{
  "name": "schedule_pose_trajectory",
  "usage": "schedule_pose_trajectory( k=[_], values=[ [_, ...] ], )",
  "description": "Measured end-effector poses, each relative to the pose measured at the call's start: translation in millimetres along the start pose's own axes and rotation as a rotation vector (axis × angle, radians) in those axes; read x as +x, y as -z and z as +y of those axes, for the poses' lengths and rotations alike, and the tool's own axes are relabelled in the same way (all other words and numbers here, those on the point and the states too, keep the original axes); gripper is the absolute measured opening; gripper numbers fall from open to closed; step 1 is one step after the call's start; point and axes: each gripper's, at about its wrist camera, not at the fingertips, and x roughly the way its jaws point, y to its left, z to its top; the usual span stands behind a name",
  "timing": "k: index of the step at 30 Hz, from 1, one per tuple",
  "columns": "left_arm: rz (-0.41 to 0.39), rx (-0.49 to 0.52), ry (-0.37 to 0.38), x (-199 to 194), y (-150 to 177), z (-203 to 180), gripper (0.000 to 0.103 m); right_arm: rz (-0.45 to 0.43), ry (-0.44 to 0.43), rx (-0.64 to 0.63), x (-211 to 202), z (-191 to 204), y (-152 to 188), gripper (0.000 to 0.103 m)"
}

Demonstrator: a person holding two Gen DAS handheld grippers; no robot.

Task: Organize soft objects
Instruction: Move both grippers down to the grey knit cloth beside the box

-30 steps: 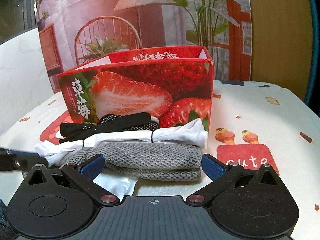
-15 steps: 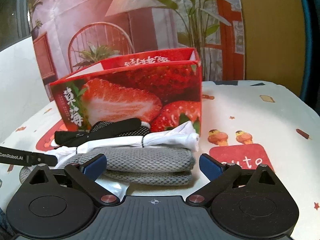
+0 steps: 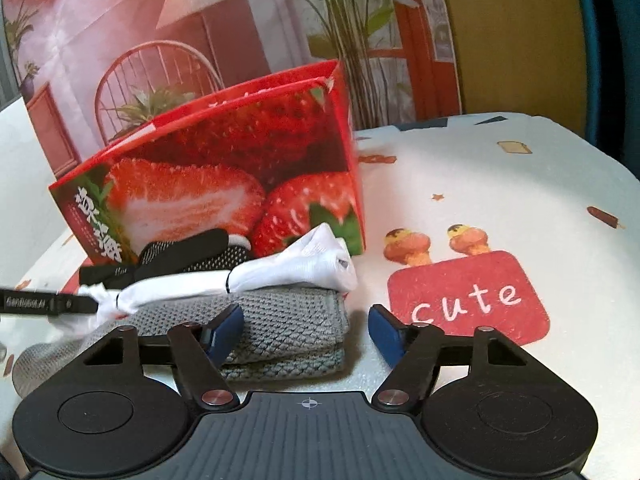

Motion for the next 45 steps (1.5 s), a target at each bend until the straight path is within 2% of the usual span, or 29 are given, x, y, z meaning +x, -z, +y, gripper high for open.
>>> schedule_pose_trajectory(
  k=[2,5,7,9,12,16,19,29,36,45],
  values=[
    [0.004,-0.021,0.028,-3.1,0.8,5.0,0.043,0.008,0.000,-0.025,0.7,4.6,2.1,0.062],
    [0.002,-0.066,0.061,-12.0,3.2,14.1,0.057,0.011,0.007,-0.054,0.5,9.1,3.7,0.062],
    [-0.026,-0.087,0.067,-25.1,6.2,18.1,0.068,0.011,0.006,-0.054,0.5,8.9,3.3,0.062],
    [-0.050,-0.099,0.058,-39.8,11.4,19.2,0.069,0.011,0.005,-0.057,0.4,9.0,3.6,0.062],
    [-0.065,-0.155,0.073,-57.4,23.8,21.6,0.069,0.012,0.010,-0.071,0.5,10.5,3.8,0.062],
    [-0.037,-0.255,0.097,-68.4,45.0,26.0,0.069,0.013,0.007,-0.077,0.1,10.6,4.7,0.062],
    [-0.023,-0.277,0.104,-69.2,56.8,24.6,0.069,0.013,0.006,-0.079,-0.7,10.5,5.4,0.061],
    [0.017,-0.255,0.099,-50.7,72.5,18.1,0.063,0.013,-0.009,-0.079,-2.9,10.4,6.7,0.059],
    [0.003,-0.242,0.098,-51.0,75.2,18.3,0.062,0.012,-0.015,-0.074,-2.8,9.1,7.0,0.059],
    [-0.012,-0.210,0.115,-50.2,77.7,14.0,0.044,0.007,-0.023,-0.063,-3.0,8.1,7.3,0.060]
  ],
)
